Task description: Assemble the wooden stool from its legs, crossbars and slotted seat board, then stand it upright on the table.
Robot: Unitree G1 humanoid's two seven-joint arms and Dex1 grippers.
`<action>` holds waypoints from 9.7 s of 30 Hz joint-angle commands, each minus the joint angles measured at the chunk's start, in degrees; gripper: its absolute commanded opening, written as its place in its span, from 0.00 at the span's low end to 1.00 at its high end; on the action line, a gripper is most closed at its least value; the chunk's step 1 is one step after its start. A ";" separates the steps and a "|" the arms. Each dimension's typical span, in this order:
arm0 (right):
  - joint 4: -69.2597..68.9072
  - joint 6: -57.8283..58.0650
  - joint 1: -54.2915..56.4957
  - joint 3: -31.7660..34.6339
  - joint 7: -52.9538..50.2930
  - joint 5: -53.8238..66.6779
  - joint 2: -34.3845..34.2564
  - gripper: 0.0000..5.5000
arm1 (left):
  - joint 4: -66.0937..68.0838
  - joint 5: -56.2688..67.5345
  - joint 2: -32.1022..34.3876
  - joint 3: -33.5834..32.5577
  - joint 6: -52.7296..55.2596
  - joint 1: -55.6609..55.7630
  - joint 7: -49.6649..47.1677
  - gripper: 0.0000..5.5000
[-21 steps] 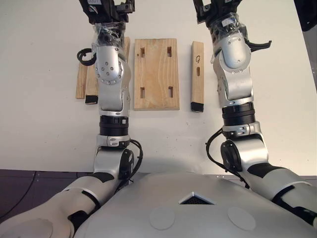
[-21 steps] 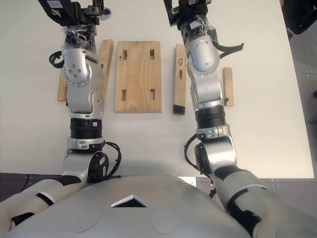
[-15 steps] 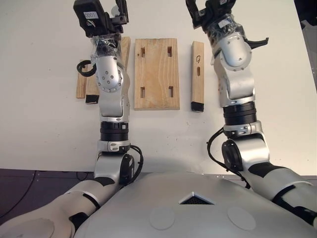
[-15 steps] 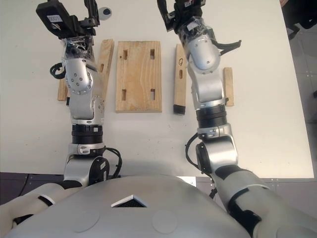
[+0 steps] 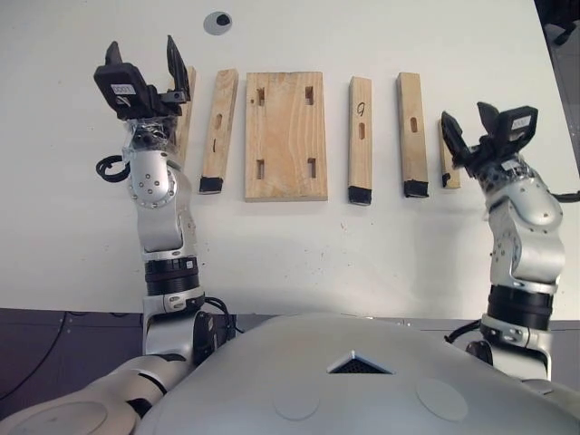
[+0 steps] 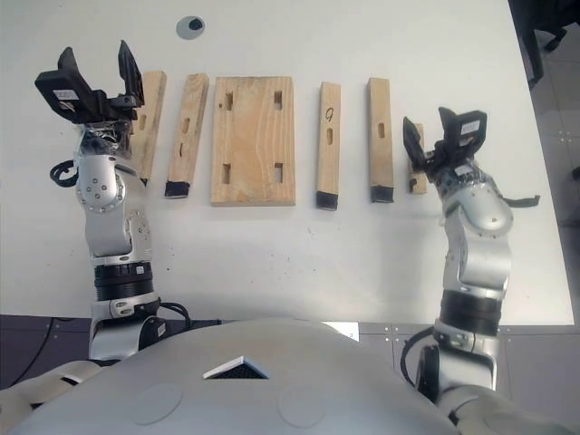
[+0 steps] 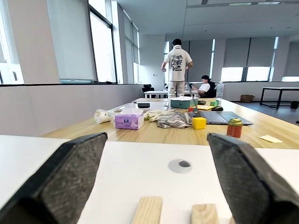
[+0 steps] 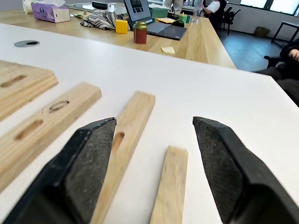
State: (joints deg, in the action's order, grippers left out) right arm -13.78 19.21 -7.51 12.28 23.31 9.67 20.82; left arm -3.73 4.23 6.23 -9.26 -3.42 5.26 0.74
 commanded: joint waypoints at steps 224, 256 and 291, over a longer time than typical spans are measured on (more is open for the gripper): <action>16.84 24.44 32.47 -6.95 28.26 41.90 -6.11 0.37 | -6.51 63.66 18.12 -3.97 64.26 3.87 33.55 0.65; 21.72 1.33 29.45 -18.38 50.08 17.55 8.39 0.37 | 5.48 43.42 16.31 -8.79 48.49 9.50 23.67 0.75; 20.76 6.51 40.53 -33.95 56.42 4.94 14.65 0.37 | 4.37 42.02 13.09 -10.07 47.25 7.74 20.52 0.75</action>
State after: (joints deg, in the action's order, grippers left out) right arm 5.76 20.16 34.96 -17.02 78.88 18.42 33.09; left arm 1.39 47.17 19.72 -18.87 44.49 13.62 22.18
